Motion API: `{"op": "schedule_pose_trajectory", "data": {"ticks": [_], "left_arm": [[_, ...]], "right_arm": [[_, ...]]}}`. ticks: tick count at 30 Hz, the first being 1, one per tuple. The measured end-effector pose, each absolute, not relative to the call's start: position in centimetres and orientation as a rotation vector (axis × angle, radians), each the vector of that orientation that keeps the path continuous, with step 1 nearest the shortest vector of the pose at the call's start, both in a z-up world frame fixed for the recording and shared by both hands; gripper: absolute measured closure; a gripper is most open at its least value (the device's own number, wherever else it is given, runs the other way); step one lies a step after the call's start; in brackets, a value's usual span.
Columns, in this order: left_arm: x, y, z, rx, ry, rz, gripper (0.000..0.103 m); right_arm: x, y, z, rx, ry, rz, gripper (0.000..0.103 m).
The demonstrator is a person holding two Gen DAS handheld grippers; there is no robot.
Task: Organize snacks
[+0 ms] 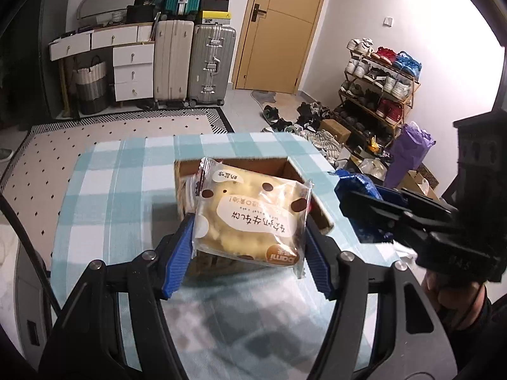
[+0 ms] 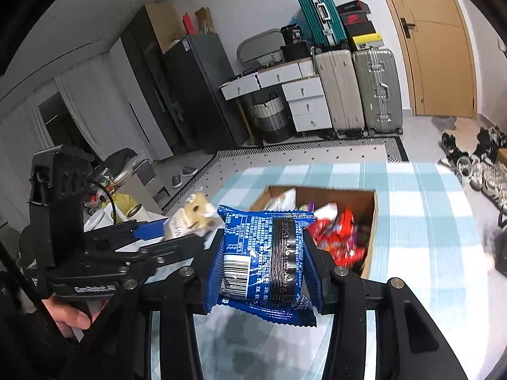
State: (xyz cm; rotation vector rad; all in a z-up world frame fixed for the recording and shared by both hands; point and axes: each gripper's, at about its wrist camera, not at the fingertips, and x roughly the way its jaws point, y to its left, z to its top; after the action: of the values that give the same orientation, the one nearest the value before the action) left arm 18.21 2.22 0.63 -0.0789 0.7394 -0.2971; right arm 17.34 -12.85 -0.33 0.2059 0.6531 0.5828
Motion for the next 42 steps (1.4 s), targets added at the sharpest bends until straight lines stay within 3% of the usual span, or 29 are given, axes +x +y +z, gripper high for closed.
{"op": "schedule_pose_trajectory", "data": {"ticks": [16,28,30,31,33,35,36,42], "left_arm": [[28.3,-0.3,2.0,-0.073,0.792,-0.283,0.041],[33.2,0.0,-2.3,-0.088,0.866,-0.292,0.04],[33.8,0.4,-3.1,-0.121,0.881,-0.297,0.033],[34.2,0.6,-3.6,-0.139,0.897,-0.29,0.024],[35.0,1.1,-4.6,-0.164,0.933,-0.283,0.022],[35.3,1.5,-5.1,-0.181,0.948,-0.293,0.02],[35.2,1.7,-5.3,-0.184,0.95,-0.287,0.02],[34.3,1.7,-5.2,-0.138,0.915,-0.276,0.02]], "right_arm": [[24.5,-13.9,1.9,0.217,0.67,0.508,0.059],[30.0,-13.8,-1.8,0.23,0.728,0.496,0.058],[30.5,-13.7,-2.7,0.238,0.734,0.493,0.058],[30.7,-13.7,-2.9,0.237,0.727,0.492,0.058],[31.0,-13.8,-3.4,0.231,0.709,0.496,0.05],[31.3,-13.9,-3.7,0.234,0.699,0.499,0.025],[31.3,-14.0,-3.7,0.236,0.691,0.499,0.021],[30.9,-14.5,-3.2,0.24,0.66,0.503,0.019]]}}
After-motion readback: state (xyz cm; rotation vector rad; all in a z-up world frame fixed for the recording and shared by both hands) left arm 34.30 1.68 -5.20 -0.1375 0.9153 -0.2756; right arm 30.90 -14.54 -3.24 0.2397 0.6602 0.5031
